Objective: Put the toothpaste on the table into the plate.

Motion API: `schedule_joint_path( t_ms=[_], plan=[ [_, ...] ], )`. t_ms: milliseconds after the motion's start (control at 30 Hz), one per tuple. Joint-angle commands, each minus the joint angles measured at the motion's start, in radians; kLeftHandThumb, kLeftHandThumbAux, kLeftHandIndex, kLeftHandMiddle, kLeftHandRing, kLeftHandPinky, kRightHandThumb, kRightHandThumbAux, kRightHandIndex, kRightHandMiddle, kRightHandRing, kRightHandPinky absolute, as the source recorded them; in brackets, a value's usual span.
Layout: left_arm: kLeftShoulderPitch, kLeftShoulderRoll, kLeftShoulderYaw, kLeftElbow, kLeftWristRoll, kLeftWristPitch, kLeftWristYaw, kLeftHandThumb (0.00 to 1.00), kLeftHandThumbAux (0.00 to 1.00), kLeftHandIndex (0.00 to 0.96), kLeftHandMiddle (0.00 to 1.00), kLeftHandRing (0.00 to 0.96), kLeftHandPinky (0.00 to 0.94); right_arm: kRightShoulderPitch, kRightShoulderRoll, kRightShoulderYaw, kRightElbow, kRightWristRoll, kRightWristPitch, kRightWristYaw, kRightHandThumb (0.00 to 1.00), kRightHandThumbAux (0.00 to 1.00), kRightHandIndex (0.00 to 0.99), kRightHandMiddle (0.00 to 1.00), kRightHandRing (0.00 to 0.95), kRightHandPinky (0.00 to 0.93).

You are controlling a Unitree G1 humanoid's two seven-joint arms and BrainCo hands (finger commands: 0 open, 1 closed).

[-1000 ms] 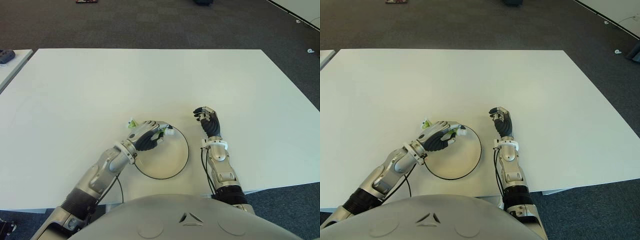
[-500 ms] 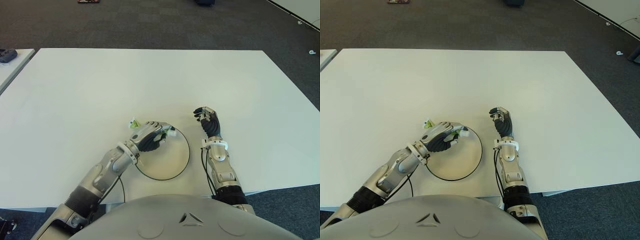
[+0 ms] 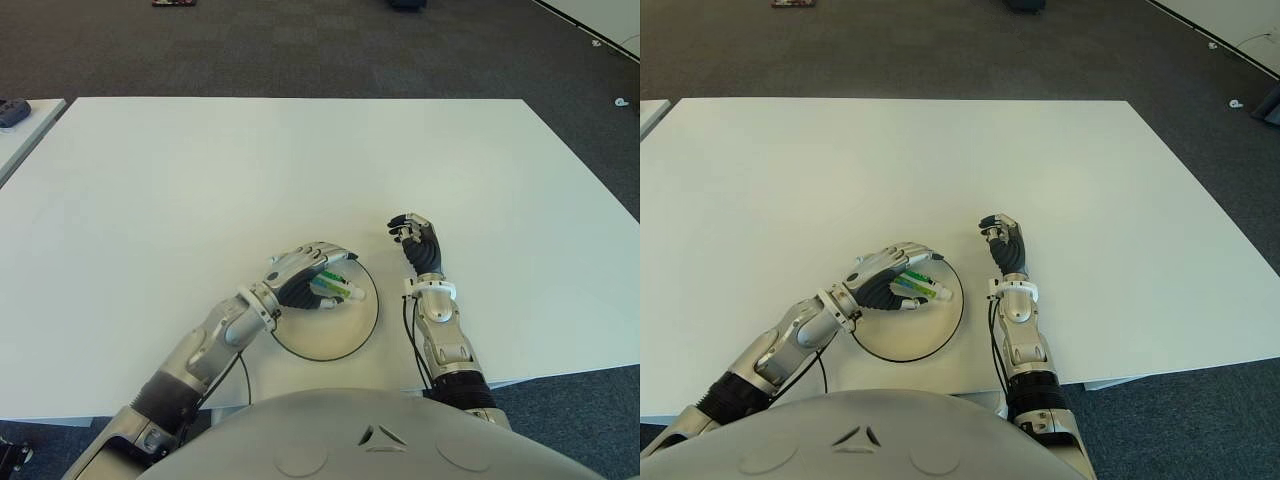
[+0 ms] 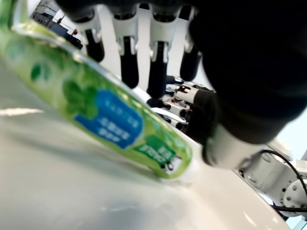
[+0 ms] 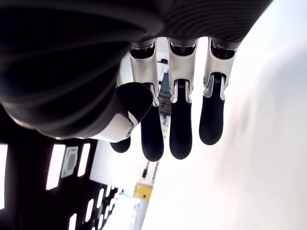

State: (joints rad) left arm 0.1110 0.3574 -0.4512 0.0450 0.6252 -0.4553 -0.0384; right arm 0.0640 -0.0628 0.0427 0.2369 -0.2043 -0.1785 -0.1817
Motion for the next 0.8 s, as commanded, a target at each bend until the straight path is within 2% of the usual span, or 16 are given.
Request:
schedule_joint_path(
  t_ms=[33,133,333,800],
  plan=[
    [0.006,0.001,0.005,0.008,-0.046,-0.005,-0.027,0.004,0.632,0.002,0.015,0.003,0.000,-0.010,-0.002,-0.004,0.014,0.004,-0.005,0.006,0.841,0.690,0.418,0.461,0.445,0.450],
    [0.007,0.004,0.003,0.003,-0.078,-0.002,-0.053,0.000,0.553,0.000,0.003,0.000,0.000,-0.010,-0.002,-0.003,0.013,0.004,-0.002,0.006,0.841,0.690,0.422,0.460,0.444,0.451],
    [0.005,0.005,0.007,0.000,-0.101,-0.001,-0.074,0.000,0.497,0.000,0.000,0.000,0.000,-0.010,-0.003,-0.002,0.012,0.003,0.000,0.008,0.841,0.690,0.423,0.459,0.444,0.453],
    [0.009,0.014,0.016,-0.017,-0.087,0.001,-0.069,0.005,0.483,0.000,0.000,0.000,0.000,-0.011,-0.002,-0.005,0.017,0.007,-0.005,0.013,0.841,0.691,0.417,0.462,0.455,0.470]
  ],
)
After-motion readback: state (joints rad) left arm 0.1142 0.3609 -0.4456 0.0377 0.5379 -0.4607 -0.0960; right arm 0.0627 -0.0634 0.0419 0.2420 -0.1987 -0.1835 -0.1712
